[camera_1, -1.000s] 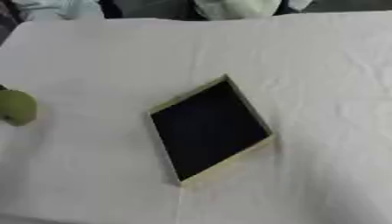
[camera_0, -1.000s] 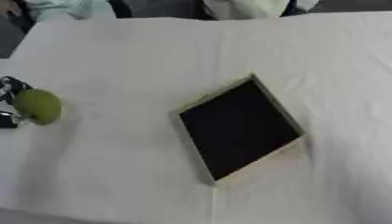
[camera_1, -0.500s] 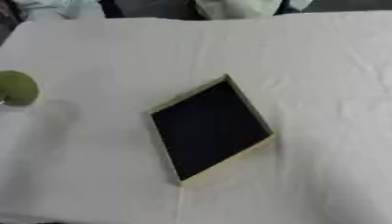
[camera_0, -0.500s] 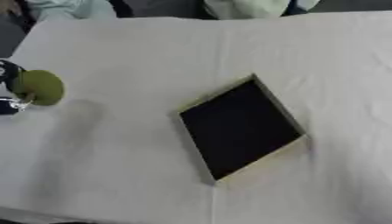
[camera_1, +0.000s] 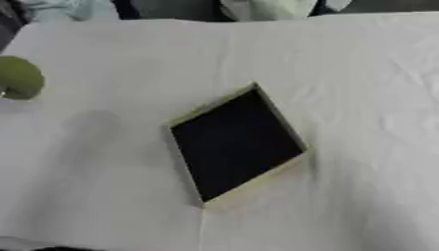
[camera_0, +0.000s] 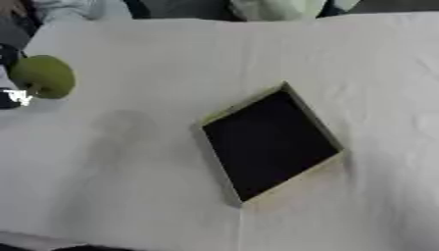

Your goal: Pick up objects on the table and place them in the box.

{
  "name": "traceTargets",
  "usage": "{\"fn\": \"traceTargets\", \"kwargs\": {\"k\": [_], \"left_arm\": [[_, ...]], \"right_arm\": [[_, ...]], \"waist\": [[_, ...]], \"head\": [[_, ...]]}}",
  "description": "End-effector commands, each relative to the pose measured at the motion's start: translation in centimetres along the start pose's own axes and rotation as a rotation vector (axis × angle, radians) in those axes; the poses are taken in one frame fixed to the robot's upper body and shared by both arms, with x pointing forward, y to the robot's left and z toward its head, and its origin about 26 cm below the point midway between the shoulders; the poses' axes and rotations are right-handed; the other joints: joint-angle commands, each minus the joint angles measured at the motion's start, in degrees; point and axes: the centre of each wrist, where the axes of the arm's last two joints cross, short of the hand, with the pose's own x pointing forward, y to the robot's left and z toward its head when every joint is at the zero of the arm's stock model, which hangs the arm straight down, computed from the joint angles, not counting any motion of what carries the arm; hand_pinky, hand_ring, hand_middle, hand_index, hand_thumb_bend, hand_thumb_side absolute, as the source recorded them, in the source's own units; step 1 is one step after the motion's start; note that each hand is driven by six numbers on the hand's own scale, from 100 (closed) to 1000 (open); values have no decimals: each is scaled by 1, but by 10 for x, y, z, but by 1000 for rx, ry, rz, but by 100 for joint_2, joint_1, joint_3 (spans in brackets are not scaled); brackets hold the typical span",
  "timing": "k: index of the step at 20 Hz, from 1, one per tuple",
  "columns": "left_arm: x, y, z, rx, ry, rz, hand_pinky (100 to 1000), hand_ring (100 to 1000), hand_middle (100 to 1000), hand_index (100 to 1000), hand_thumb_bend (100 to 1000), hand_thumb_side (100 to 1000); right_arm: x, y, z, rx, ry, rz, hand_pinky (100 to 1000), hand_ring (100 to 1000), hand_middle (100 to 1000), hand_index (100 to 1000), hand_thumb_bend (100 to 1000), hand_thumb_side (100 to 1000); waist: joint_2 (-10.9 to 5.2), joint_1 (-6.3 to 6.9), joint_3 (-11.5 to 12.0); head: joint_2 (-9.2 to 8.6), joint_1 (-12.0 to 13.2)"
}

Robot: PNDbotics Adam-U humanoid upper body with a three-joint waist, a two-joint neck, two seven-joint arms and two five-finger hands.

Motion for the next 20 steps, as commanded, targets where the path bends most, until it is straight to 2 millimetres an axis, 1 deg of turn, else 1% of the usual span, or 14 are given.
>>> {"fn": "traceTargets", "kwargs": {"k": [1, 4, 10, 11, 13, 15, 17, 20], "left_arm": [[23, 24, -23, 62, -99, -50, 405, 452, 410, 574, 100, 191], [54, 21, -51, 92, -204, -41, 400, 448, 406, 571, 100, 204], [113, 5, -96, 87, -362, -13, 381, 428, 395, 564, 100, 227], [120, 4, -101, 83, -376, -10, 381, 428, 395, 564, 100, 227], [141, -2, -114, 72, -424, 1, 383, 428, 395, 565, 100, 239], [159, -5, -123, 61, -461, 0, 387, 428, 394, 564, 100, 218], [172, -8, -130, 49, -493, -7, 387, 427, 394, 563, 100, 217], [193, -17, -141, 15, -552, -13, 389, 427, 393, 560, 100, 217]], "right_arm": [[7, -6, -5, 6, -26, 28, 725, 818, 681, 885, 100, 560], [7, -7, -5, -2, -28, 30, 725, 817, 681, 884, 100, 561], [7, -7, -5, -17, -31, 30, 725, 817, 681, 884, 100, 562], [7, -7, -5, -19, -31, 31, 725, 817, 681, 884, 100, 562], [7, -6, -5, -22, -32, 31, 726, 817, 681, 884, 100, 561], [7, -7, -5, -25, -31, 32, 726, 817, 681, 884, 100, 561], [7, -7, -5, -26, -31, 35, 726, 817, 682, 884, 100, 561], [7, -8, -5, -32, -33, 41, 727, 817, 682, 884, 100, 562]], "waist": [[-120, -7, 12], [-123, -16, 21], [-125, -52, 29], [-126, -57, 33], [-123, -72, 30], [-124, -78, 32], [-125, -77, 31], [-125, -79, 25]], "head": [[42, 27], [55, 36], [21, 63], [14, 64], [1, 78], [14, 76], [29, 78], [34, 12]]}}
